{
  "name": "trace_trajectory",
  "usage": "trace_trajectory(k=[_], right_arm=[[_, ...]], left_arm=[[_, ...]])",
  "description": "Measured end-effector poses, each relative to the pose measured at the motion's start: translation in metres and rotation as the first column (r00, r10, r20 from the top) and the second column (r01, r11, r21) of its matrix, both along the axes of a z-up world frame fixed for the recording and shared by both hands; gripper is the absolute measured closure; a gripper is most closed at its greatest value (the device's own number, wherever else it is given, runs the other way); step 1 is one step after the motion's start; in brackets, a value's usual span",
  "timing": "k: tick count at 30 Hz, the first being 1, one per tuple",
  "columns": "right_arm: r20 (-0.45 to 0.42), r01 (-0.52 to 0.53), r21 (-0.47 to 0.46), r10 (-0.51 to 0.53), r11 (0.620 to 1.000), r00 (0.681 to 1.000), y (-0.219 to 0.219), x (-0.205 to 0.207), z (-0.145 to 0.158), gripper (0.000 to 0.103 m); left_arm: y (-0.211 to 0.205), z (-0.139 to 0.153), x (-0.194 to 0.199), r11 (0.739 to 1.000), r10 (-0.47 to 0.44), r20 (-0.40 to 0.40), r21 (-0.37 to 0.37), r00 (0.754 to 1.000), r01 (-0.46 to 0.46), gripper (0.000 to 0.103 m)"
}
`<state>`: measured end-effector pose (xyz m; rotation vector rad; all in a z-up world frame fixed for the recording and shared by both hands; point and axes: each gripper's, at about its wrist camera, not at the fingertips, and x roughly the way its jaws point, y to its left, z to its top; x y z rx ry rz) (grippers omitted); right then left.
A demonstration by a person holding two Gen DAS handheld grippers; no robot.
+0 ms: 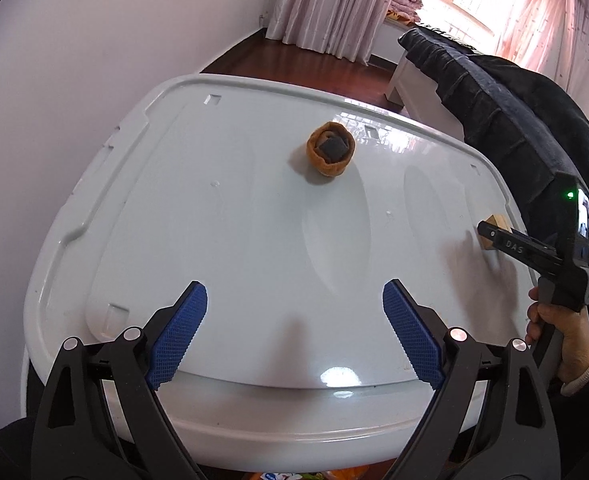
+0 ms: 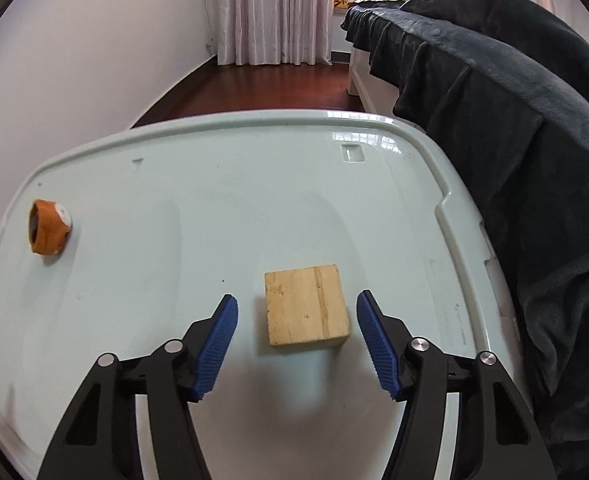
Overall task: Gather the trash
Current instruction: 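Grasp the wooden block with the right tool while the left tool approaches the cup, then grasp the orange-brown cup with the left tool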
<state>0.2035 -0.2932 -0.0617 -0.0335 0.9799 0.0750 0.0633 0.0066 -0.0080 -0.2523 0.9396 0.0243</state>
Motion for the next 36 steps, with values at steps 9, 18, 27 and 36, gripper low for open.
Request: trace_trajectory(k=[9,18,27,36], right_arm=[[-0.022,0.016,0.018,-0.016,1.0,1.0,0.004,-0.001,-0.008,0.068],[0.019,-0.081,0.238,0.079,0.968,0.997,0.016,-0.061,0.047,0.068],[0.127,-0.16,0.219,0.134,0.963,0.983,0.022,-0.113,0.064,0.068],[0.061,-0.081,0.345,0.063,0.935,0.996,-0.001,-0.098,0.055,0.068]], left_arm=[[-0.001,-0.007,-0.001,1.0,0.012,-0.005,0.019,1.0,-0.012,0.016],[-0.002,-0.006,-0.003,0.999,-0.001,0.017,0.047,1.0,0.0,0.016],[-0.029,-0.001,0.055,0.996,-0.046,0.041,0.083,0.998,0.042,0.016],[-0.038,-0.017,0.129,0.992,-0.023,0.038,0.124,0.999,0.019,0.016]])
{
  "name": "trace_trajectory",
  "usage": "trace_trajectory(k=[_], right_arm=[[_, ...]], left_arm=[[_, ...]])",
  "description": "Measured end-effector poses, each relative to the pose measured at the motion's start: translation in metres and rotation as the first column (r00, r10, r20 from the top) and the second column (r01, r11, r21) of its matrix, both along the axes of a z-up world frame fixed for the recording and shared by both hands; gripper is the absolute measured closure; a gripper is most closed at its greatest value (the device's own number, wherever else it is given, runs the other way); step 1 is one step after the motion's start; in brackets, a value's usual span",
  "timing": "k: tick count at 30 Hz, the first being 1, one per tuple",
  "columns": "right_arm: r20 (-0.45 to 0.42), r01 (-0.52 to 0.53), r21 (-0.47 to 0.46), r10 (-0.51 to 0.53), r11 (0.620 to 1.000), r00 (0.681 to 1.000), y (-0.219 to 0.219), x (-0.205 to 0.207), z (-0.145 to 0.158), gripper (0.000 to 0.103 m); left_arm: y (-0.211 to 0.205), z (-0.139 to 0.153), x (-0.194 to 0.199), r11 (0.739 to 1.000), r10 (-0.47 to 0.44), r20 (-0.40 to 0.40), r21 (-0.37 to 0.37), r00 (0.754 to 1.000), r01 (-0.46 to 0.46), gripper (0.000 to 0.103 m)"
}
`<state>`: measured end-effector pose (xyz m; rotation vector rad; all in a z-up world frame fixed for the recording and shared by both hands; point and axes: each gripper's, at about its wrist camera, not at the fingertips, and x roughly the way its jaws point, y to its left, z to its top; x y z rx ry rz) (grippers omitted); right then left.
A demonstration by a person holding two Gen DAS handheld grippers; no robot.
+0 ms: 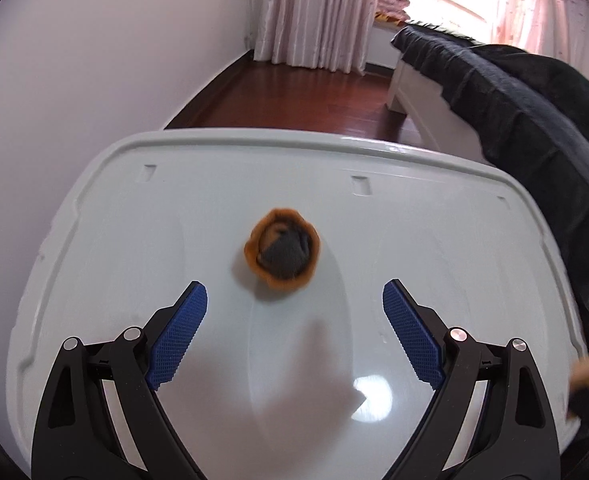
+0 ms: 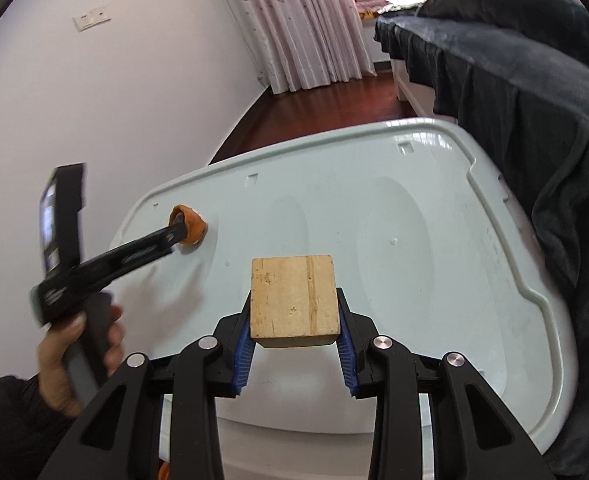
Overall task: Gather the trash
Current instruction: 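Grasp the orange-brown cup with the left tool, then carry the cup and wooden block over the bucket and open both tools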
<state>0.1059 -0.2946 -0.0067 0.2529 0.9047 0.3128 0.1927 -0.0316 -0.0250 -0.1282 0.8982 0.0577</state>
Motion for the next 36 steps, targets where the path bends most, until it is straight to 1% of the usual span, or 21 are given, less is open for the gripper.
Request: trace_trajectory(k=[4,10,11,13,15,16,18,21,25,26,28,30,33,36], right_arm=[[0.001,0.003,-0.01,-0.003,1.0,1.0,0.001,0.002,-0.001,0.068],[-0.022,-0.014,-0.011,0.014,1.0,1.0,0.009,0.01,-0.006,0.068],[-0.025,-0.017,-0.011,0.017,1.0,1.0,0.011,0.011,-0.007,0.068],[-0.027,-0.025,-0.014,0.024,1.0,0.999,0.014,0.013,-0.008,0.068],[-0.029,-0.032,-0.02,0.032,0.999,0.999,0.018,0.014,-0.009,0.068],[-0.032,-0.036,-0.019,0.035,0.999,0.999,0.02,0.015,-0.009,0.068],[-0.035,-0.038,-0.019,0.037,0.999,0.999,0.021,0.017,-0.01,0.068],[-0.032,-0.041,-0.022,0.041,0.999,0.999,0.022,0.02,-0.01,0.068],[-0.03,-0.039,-0.026,0.038,0.999,0.999,0.021,0.02,-0.011,0.068],[-0.028,-0.037,-0.03,0.036,0.999,0.999,0.021,0.021,-0.012,0.068],[-0.024,-0.036,-0.034,0.035,0.999,0.999,0.022,0.02,-0.012,0.068],[-0.017,-0.034,-0.036,0.034,0.999,0.999,0.024,0.02,-0.01,0.068],[-0.003,-0.032,-0.023,0.032,0.999,0.999,0.025,0.021,-0.006,0.068],[0.017,-0.031,-0.015,0.031,0.999,0.999,0.027,0.019,0.0,0.068]], left_arm=[[0.008,-0.013,0.026,1.0,0.021,-0.028,-0.016,0.999,-0.021,0.016],[0.01,-0.035,0.048,1.0,0.015,-0.074,0.01,0.997,-0.014,0.016],[0.007,-0.036,0.047,0.999,0.011,-0.054,0.036,0.998,-0.009,0.02],[0.004,-0.037,0.045,0.998,0.004,-0.05,0.064,0.999,0.0,0.024],[0.006,-0.035,0.044,0.997,0.014,-0.038,0.073,0.999,-0.011,0.048],[0.008,-0.034,0.043,0.997,0.018,-0.038,0.08,0.999,-0.015,0.052],[0.012,-0.033,0.041,0.996,0.017,-0.032,0.083,0.999,-0.014,0.065],[0.016,-0.032,0.04,0.998,0.011,-0.026,0.07,1.0,-0.009,0.07],[0.017,-0.031,0.038,0.997,0.001,-0.025,0.08,1.0,0.001,0.075],[0.016,-0.031,0.038,0.997,-0.004,-0.021,0.076,1.0,0.006,0.078],[0.017,-0.029,0.034,0.998,-0.012,-0.02,0.067,1.0,0.013,0.08],[0.014,-0.025,0.027,0.995,-0.019,-0.019,0.098,1.0,0.021,0.08],[0.006,-0.005,0.007,0.99,-0.051,0.007,0.131,0.999,0.05,0.08],[0.002,0.021,-0.013,0.989,-0.072,0.032,0.132,0.997,0.068,0.08]])
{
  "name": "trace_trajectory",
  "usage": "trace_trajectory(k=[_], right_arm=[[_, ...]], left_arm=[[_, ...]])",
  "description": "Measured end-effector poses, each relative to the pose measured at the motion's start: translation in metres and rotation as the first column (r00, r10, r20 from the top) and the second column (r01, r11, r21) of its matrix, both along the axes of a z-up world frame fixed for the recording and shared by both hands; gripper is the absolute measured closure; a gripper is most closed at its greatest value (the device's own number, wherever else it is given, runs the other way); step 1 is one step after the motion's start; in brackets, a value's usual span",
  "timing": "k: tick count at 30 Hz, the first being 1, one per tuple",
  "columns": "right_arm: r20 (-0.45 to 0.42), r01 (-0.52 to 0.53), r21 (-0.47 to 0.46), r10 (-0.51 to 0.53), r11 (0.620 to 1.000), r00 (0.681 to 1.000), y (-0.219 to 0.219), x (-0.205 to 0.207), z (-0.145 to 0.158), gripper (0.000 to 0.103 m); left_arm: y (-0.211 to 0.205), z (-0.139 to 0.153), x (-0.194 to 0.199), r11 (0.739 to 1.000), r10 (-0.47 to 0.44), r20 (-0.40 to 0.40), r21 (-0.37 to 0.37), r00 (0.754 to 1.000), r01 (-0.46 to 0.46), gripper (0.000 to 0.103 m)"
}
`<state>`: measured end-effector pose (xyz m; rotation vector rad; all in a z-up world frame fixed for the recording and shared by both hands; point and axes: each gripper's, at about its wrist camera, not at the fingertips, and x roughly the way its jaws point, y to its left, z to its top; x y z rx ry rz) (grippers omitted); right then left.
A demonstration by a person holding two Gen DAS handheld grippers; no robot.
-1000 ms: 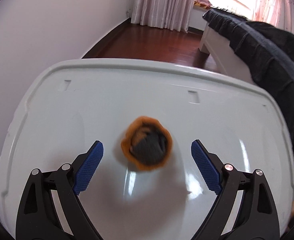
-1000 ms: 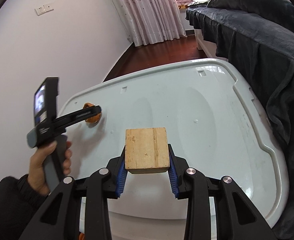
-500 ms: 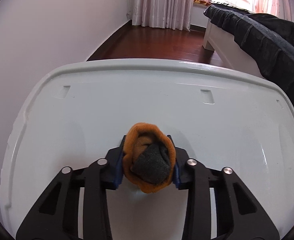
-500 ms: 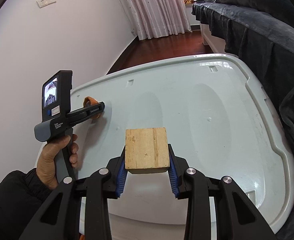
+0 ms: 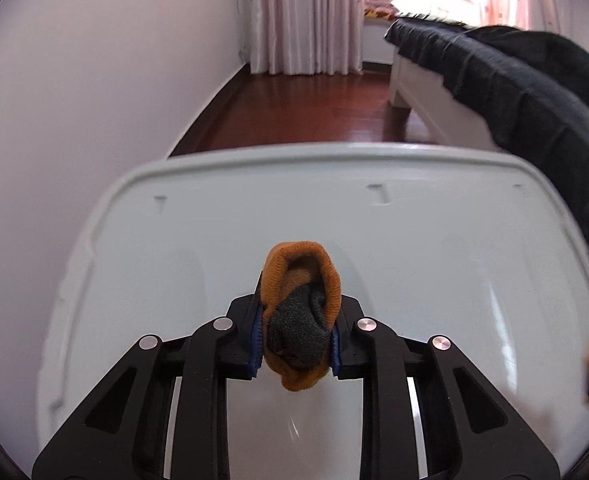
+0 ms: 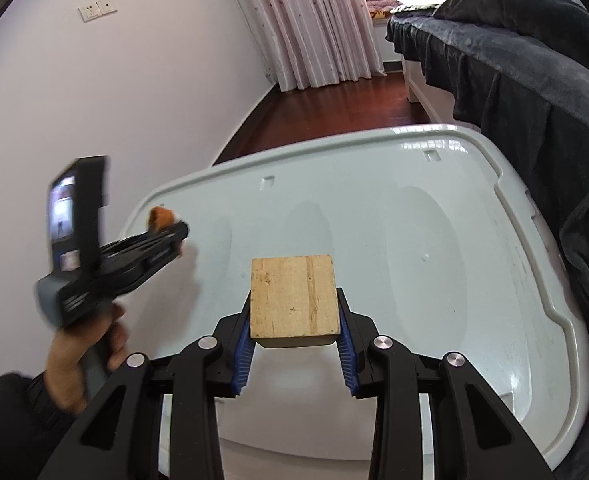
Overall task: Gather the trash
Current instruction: 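Carry the cup and wooden block over the bucket and open both tools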
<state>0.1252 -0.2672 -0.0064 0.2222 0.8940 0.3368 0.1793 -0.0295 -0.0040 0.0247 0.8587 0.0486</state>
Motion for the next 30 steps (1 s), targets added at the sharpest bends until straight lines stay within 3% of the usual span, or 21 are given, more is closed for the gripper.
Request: trace_trajectory(k=[7,13,23,30], right_arm=[[0.085,0.001,-0.028,0.001,1.0,0.996,0.009,-0.019,0.017,0.068],[0.136,-0.006,-0.053,0.013,0.999,0.991,0.007,-0.07,0.036,0.068],[0.124,-0.067,-0.032,0.07,0.997,0.99,0.001,-0.165,0.06,0.067],[0.093,-0.13,-0.056,0.134,0.99,0.987,0.013,-0.213,0.053,0.067]], left_arm=[[-0.01,0.057,-0.065,0.999,-0.044,0.028,-0.027,0.999,0.045,0.08],[-0.02,0.076,-0.12,0.995,-0.081,0.03,-0.047,0.996,0.083,0.08],[-0.026,0.063,-0.213,0.987,-0.132,-0.004,-0.095,0.991,0.131,0.08],[-0.021,0.043,-0.257,0.987,-0.138,-0.054,-0.096,0.989,0.133,0.08]])
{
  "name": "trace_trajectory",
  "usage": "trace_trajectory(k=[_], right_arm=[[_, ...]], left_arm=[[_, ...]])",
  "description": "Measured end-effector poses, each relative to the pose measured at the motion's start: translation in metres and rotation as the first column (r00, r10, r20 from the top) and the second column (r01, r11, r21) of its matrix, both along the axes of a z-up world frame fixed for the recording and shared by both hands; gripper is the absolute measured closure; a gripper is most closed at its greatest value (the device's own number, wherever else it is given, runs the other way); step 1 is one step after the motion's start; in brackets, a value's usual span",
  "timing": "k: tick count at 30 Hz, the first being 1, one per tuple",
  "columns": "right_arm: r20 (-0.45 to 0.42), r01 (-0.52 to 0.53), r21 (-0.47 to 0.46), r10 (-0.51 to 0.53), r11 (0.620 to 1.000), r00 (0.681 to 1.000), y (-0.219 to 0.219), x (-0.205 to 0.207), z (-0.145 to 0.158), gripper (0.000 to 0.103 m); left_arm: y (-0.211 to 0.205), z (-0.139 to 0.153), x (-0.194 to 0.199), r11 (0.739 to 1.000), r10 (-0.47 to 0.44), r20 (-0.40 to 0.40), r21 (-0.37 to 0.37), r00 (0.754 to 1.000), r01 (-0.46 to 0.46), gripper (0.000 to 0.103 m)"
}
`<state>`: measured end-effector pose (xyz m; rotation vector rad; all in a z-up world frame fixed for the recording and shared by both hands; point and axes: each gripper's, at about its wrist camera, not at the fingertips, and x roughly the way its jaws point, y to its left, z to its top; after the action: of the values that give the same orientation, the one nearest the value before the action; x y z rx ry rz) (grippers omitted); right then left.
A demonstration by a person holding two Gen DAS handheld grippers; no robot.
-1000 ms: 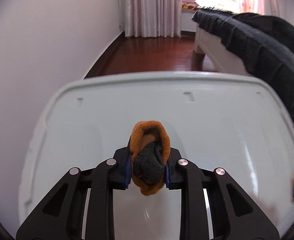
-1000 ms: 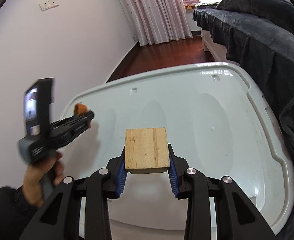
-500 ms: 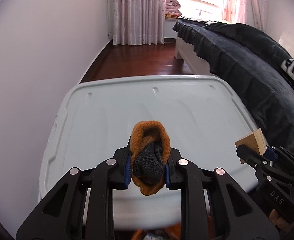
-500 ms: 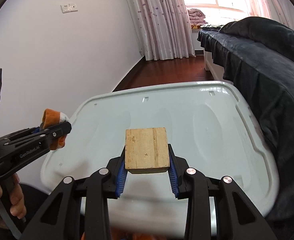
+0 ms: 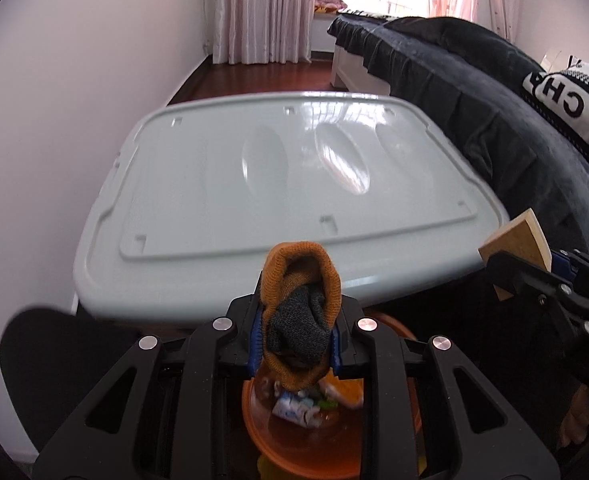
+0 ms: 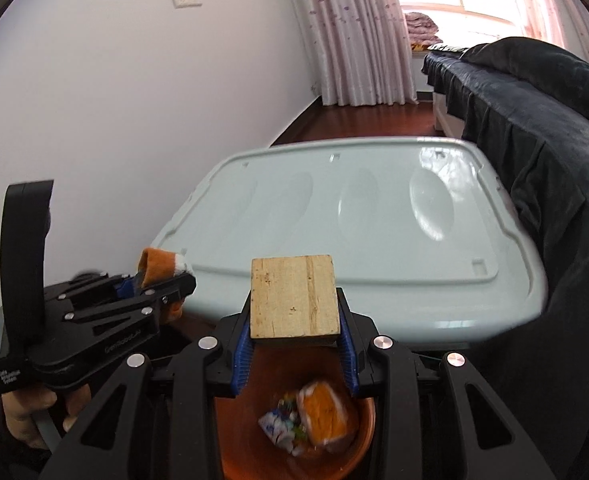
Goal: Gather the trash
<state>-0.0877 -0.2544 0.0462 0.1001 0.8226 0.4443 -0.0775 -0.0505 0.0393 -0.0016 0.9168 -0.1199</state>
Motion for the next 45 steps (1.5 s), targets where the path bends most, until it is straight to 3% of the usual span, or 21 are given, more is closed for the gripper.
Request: trace_trajectory(k=[6,11,28,30,31,32,33,35,45], right_arm=[[-0.028,-0.025,-0.038,0.024,0.999,0.999,0.009,-0.03,-0.018,0.067],[-0.091,-0.041,-0.047,0.036,0.998,0.995,0.015,-0.027,-0.036,0.067],[-0.226,-0.059,-0.05,0.046,0.997,0.973,0.02,-0.018,-0.069,0.067],[-0.243,-0.063,-0.048,0.049,0.997,0.969,0.021,-0.015,-0.072,0.066],[-0.248,-0.061,-0.049,0.047,0.997,0.968,0.021,-0.014,-0.073,0.057],[-0.248,-0.055,-0.049,0.041,0.997,0.968,0.02,-0.014,-0.073,0.049],[-0.244,-0.051,-0.048,0.038,0.998,0.969,0.019,-0.014,-0.072,0.049],[-0.231,-0.04,-0.047,0.028,0.998,0.973,0.017,-0.014,-0.069,0.049],[-0.199,0.017,-0.043,-0.026,0.999,0.98,0.004,-0.013,-0.061,0.046]], left_arm=[[0.003,-0.03,-0.024,1.0,0.02,-0.085,-0.019,0.996,-0.022,0.08],[-0.004,-0.055,-0.026,1.0,0.004,-0.167,-0.01,0.986,-0.006,0.08],[0.001,-0.093,-0.02,0.999,0.018,-0.286,-0.029,0.958,-0.027,0.079],[0.001,-0.094,-0.019,0.999,0.027,-0.292,-0.019,0.956,-0.034,0.073],[0.001,-0.094,-0.018,0.999,0.039,-0.295,-0.004,0.955,-0.042,0.068],[0.002,-0.094,-0.017,0.999,0.053,-0.3,0.007,0.953,-0.053,0.056],[0.003,-0.094,-0.016,0.998,0.059,-0.3,0.006,0.952,-0.06,0.045],[0.007,-0.095,-0.016,0.997,0.074,-0.307,0.002,0.949,-0.077,0.036],[0.013,-0.092,-0.015,0.994,0.09,-0.312,-0.028,0.946,-0.104,0.035]])
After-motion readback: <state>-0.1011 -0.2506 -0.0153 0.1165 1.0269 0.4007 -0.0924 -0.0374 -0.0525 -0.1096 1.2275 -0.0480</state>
